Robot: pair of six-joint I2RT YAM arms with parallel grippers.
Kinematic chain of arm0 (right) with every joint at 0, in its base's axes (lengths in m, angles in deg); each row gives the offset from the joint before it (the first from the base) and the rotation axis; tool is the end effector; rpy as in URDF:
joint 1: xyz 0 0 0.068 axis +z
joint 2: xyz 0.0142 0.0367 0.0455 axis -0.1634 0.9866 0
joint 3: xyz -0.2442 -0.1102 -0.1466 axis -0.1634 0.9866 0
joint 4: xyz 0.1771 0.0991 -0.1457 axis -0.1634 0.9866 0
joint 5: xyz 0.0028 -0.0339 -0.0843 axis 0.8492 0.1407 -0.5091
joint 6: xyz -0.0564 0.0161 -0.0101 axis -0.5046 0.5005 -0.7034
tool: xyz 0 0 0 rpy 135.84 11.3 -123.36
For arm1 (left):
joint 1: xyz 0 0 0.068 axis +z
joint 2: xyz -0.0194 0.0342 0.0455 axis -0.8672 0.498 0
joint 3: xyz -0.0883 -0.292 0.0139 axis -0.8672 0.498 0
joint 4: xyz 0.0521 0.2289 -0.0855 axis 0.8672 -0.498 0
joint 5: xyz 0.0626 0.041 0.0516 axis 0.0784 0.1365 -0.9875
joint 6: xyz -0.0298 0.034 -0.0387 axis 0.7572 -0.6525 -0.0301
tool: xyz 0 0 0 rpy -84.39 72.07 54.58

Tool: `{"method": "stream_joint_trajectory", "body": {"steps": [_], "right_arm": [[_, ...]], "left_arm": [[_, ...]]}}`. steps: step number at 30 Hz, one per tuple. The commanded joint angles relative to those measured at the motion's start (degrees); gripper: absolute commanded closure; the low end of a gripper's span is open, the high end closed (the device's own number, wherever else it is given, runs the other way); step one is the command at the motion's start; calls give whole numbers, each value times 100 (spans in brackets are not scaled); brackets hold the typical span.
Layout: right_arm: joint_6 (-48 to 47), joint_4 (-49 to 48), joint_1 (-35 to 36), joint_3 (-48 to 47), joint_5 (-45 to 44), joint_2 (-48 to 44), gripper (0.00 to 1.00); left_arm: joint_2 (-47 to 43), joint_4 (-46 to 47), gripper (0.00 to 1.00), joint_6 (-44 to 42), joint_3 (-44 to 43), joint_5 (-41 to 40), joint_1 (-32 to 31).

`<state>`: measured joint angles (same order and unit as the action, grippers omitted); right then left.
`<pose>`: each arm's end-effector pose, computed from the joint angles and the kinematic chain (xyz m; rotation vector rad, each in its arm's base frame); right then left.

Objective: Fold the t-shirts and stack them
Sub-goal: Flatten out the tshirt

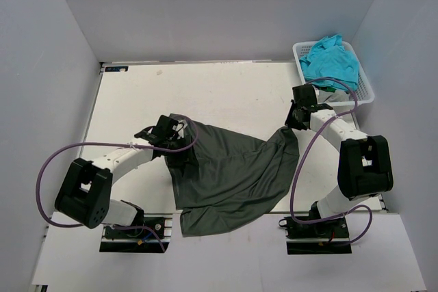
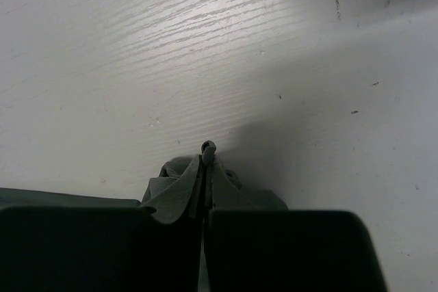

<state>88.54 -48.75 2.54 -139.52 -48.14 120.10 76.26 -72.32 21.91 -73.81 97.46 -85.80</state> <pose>0.3176 0.0571 0.2448 0.4107 2.4189 0.0139 0.2021 -0.1125 0.2053 -0.0295 2.8399 -0.6961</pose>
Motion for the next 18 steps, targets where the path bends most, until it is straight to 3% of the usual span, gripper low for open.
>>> {"method": "stream_joint_trajectory", "body": {"steps": [1,5,8,9,12,18], "right_arm": [[-24,9,-34,-52,-50,-58,100],[-33,-8,-43,-52,-50,-59,100],[-33,9,-52,-87,-32,-32,100],[-33,1,-61,-104,-32,-15,100],[-51,27,-43,-122,-50,-32,100],[-7,132,-96,-105,-462,-303,100]], "left_arm": [[-159,210,38,50,30,-213,-26],[-309,-35,45,50,30,-555,-26],[-370,-228,63,50,30,-670,-26],[-370,-281,76,50,30,-670,-26],[-423,-623,100,103,-84,-670,-26],[-1063,-1598,100,296,-725,-1627,-26]]}}
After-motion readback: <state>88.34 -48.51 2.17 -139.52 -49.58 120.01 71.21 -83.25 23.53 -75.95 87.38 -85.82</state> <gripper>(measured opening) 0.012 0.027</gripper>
